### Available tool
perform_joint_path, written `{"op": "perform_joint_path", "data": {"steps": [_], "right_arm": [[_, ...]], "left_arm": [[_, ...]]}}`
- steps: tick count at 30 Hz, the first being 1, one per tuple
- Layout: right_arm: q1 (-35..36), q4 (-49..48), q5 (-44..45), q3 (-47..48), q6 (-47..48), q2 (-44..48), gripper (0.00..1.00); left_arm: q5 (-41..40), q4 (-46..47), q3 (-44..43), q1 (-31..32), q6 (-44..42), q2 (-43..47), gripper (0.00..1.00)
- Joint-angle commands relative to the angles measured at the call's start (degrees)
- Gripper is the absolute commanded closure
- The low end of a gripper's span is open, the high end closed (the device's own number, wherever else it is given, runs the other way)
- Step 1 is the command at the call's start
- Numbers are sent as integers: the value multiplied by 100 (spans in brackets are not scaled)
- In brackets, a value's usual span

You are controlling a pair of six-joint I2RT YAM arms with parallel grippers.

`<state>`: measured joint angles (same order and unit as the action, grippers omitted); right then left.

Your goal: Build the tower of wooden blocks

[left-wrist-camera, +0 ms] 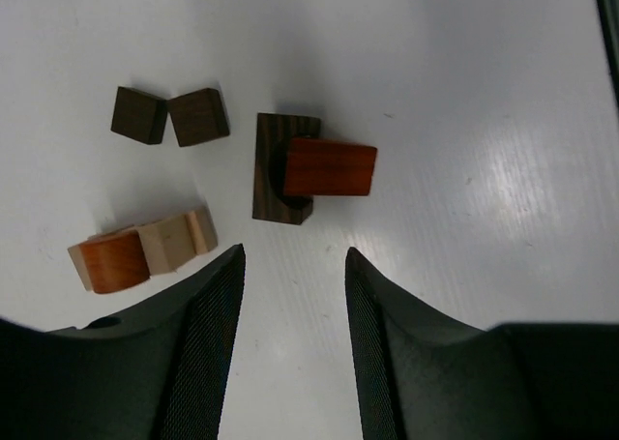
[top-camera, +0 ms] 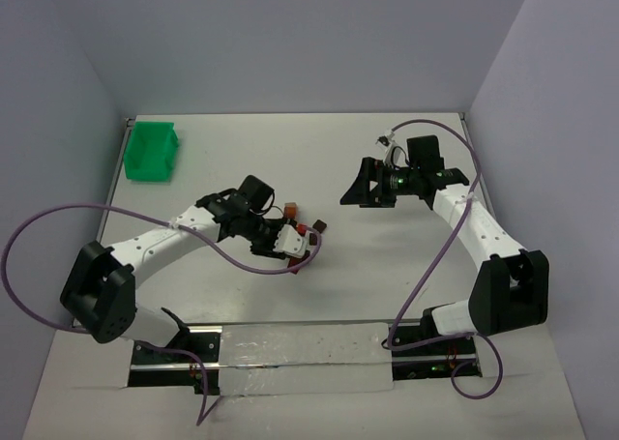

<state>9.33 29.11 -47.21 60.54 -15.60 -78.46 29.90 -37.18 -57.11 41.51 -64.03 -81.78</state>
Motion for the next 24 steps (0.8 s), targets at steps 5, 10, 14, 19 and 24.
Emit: {"op": "perform_joint_path", "data": {"steps": [5, 10, 14, 19, 24], "right_arm": [[-107, -186, -262, -26, 42, 245, 7], [-125, -117, -333, -8, 92, 243, 7], [-124, -115, -382, -8, 101, 226, 7], [-139, -79, -405, -8, 130, 197, 7], [-151, -60, -442, 1, 154, 173, 7]], "left_arm": [[-93, 253, -695, 95, -344, -930, 46], [-135, 211, -687, 103, -491, -1176, 41], [-194, 230, -742, 103, -620, -1387, 39], [-259, 318, -786, 112, -681, -1642, 39], [-292, 438, -814, 112, -677, -1808, 38]]}}
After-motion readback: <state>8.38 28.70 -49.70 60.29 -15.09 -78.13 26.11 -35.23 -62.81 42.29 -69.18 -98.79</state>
